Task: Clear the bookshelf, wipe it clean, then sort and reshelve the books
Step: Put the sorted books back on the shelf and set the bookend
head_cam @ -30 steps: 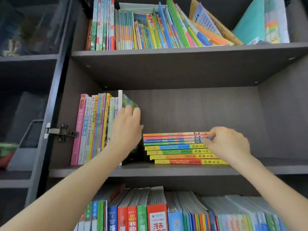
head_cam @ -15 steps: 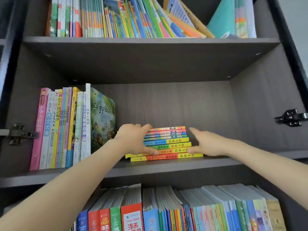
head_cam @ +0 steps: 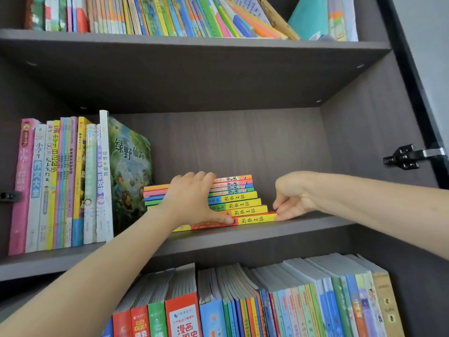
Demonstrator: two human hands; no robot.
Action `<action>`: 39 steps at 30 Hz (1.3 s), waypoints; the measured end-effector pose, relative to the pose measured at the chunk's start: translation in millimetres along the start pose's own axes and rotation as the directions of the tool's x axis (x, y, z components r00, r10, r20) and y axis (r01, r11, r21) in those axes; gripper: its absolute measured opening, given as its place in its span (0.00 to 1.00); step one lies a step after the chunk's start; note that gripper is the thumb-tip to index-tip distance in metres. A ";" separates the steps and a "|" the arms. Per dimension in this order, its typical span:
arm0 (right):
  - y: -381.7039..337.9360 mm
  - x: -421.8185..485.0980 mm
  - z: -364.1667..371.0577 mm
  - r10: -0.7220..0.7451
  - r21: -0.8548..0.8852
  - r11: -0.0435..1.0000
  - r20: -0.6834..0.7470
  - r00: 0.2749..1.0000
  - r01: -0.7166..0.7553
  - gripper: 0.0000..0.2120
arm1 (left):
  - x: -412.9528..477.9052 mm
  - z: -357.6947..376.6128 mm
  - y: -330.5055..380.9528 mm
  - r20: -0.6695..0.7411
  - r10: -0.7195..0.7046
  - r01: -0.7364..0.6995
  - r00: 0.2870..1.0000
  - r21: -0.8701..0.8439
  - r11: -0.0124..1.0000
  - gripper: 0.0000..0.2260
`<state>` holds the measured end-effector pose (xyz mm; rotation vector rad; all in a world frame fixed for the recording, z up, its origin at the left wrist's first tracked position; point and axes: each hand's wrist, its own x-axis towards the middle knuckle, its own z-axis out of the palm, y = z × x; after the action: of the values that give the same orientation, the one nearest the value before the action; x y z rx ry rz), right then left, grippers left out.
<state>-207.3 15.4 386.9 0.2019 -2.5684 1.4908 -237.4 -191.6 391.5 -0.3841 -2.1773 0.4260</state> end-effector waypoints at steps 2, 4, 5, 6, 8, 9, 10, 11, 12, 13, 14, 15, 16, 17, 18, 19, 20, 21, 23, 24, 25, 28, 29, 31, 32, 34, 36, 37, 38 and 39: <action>-0.4 -1.9 1.0 -0.092 -0.049 0.995 -0.045 0.995 0.090 0.05 | 0.3 -3.6 -9.4 0.009 -0.001 0.002 1.000 -0.101 0.995 0.48; -1.2 -12.4 6.2 -0.140 -0.050 0.989 -0.030 0.990 0.138 0.05 | -4.5 -8.1 -20.5 0.023 0.013 -0.008 1.000 -0.203 0.979 0.46; 0.1 -20.2 6.3 -0.198 -0.111 0.975 -0.037 0.980 0.193 0.07 | -7.7 -9.7 -23.5 0.025 0.023 -0.016 0.999 -0.246 0.969 0.45; 2.6 -30.8 8.5 -0.278 -0.255 0.932 -0.041 0.960 0.259 0.10 | -10.1 -10.8 -24.9 0.026 0.035 -0.026 0.999 -0.274 0.961 0.46; 11.1 -44.1 15.0 -0.389 -0.536 0.762 0.072 0.919 0.364 0.21 | -13.4 -11.4 -26.1 0.028 0.051 -0.041 0.998 -0.300 0.953 0.49; 16.6 -49.6 20.4 -0.412 -0.615 0.679 0.133 0.901 0.401 0.22 | -13.6 -10.7 -25.8 0.028 0.055 -0.044 0.998 -0.303 0.952 0.51; 20.6 -52.7 24.3 -0.426 -0.665 0.618 0.166 0.889 0.420 0.23 | -13.8 -10.6 -25.8 0.031 0.051 -0.039 0.998 -0.304 0.952 0.52; 23.7 -53.0 27.3 -0.454 -0.715 0.560 0.159 0.877 0.419 0.24 | -14.6 -10.6 -26.5 0.034 0.041 -0.028 0.999 -0.307 0.951 0.51; 24.6 -52.0 29.0 -0.490 -0.762 0.510 0.123 0.863 0.398 0.26 | -14.7 -11.5 -26.7 0.041 0.031 -0.017 0.999 -0.312 0.950 0.49; 25.7 -49.4 30.8 -0.536 -0.799 0.468 0.083 0.840 0.378 0.26 | -15.0 -12.5 -27.2 0.045 0.027 -0.011 0.999 -0.319 0.948 0.46; 27.0 -47.2 33.1 -0.584 -0.820 0.441 0.047 0.810 0.365 0.26 | -15.8 -14.1 -27.9 0.051 0.024 -0.006 0.998 -0.329 0.944 0.45; 27.9 -44.6 34.9 -0.620 -0.833 0.423 0.022 0.784 0.358 0.26 | -16.5 -15.6 -29.2 0.056 0.022 -0.001 0.998 -0.350 0.937 0.45; 28.2 -43.6 35.8 -0.650 -0.842 0.401 0.016 0.760 0.361 0.26 | -17.6 -17.0 -30.7 0.069 0.014 0.013 0.998 -0.378 0.926 0.46; 28.1 -42.4 36.0 -0.667 -0.850 0.378 0.024 0.745 0.366 0.25 | -19.0 -18.4 -32.0 0.082 0.004 0.030 0.997 -0.408 0.913 0.46; 27.8 -42.0 34.8 -0.669 -0.853 0.360 0.046 0.742 0.377 0.25 | -21.4 -20.2 -32.6 0.101 -0.006 0.050 0.995 -0.436 0.898 0.45; 27.5 -41.1 31.3 -0.660 -0.840 0.363 0.073 0.748 0.403 0.25 | -22.1 -20.9 -33.9 0.125 -0.020 0.077 0.992 -0.465 0.882 0.42; 26.2 -41.8 25.3 -0.629 -0.803 0.410 0.095 0.772 0.433 0.24 | -23.5 -21.7 -34.5 0.147 -0.038 0.108 0.988 -0.497 0.861 0.38; 25.7 -42.1 18.2 -0.603 -0.739 0.483 0.108 0.790 0.470 0.24 | -25.0 -21.1 -36.1 0.160 -0.070 0.145 0.985 -0.526 0.838 0.36; 27.5 -38.6 2.9 -0.556 -0.643 0.596 0.100 0.825 0.480 0.25 | -26.7 -20.9 -40.4 0.155 -0.219 0.268 0.963 -0.528 0.806 0.36; 29.7 -37.1 -1.5 -0.515 -0.640 0.622 0.102 0.851 0.452 0.26 | -26.8 -18.5 -45.0 0.166 -0.351 0.386 0.921 -0.497 0.777 0.36; 31.6 -34.7 -5.2 -0.464 -0.654 0.629 0.117 0.878 0.420 0.27 | -24.5 -17.2 -50.0 0.173 -0.498 0.517 0.850 -0.458 0.723 0.37; 35.8 -33.3 0.5 -0.367 -0.552 0.693 0.282 0.886 0.463 0.20 | -21.8 -11.4 -61.8 0.232 -0.685 0.706 0.691 -0.421 0.569 0.40; 36.1 -33.5 3.7 -0.374 -0.507 0.707 0.324 0.869 0.493 0.19 | -19.8 -10.1 -64.5 0.282 -0.686 0.725 0.670 -0.445 0.525 0.40; 37.6 -31.5 6.2 -0.413 -0.463 0.718 0.319 0.853 0.520 0.20 | -15.4 -13.7 -68.8 0.464 -0.633 0.761 0.619 -0.553 0.339 0.39; 38.4 -30.0 6.7 -0.431 -0.460 0.717 0.299 0.851 0.524 0.20 | -15.5 -17.4 -71.0 0.565 -0.570 0.774 0.597 -0.593 0.222 0.38; 41.2 -26.9 6.2 -0.453 -0.468 0.716 0.254 0.855 0.519 0.20 | -18.1 -22.7 -74.0 0.681 -0.446 0.793 0.581 -0.596 0.125 0.35; 43.4 -26.1 6.2 -0.476 -0.457 0.723 0.214 0.853 0.518 0.19 | -23.1 -22.2 -72.7 0.702 -0.409 0.792 0.583 -0.604 0.093 0.30; 44.5 -26.2 7.1 -0.493 -0.463 0.715 0.198 0.847 0.524 0.19 | -25.7 -19.4 -70.3 0.700 -0.409 0.780 0.585 -0.625 0.045 0.26; 45.4 -26.2 8.3 -0.510 -0.474 0.704 0.182 0.841 0.529 0.18 | -27.6 -16.5 -67.0 0.691 -0.429 0.760 0.581 -0.650 -0.018 0.21; 45.7 -27.1 9.6 -0.528 -0.484 0.693 0.166 0.833 0.535 0.18 | -28.8 -13.7 -64.5 0.690 -0.438 0.740 0.576 -0.668 -0.080 0.18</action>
<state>-190.6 30.5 337.9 0.8032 -2.4859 0.5685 -217.5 -259.0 407.0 0.1503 -2.3003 -1.6268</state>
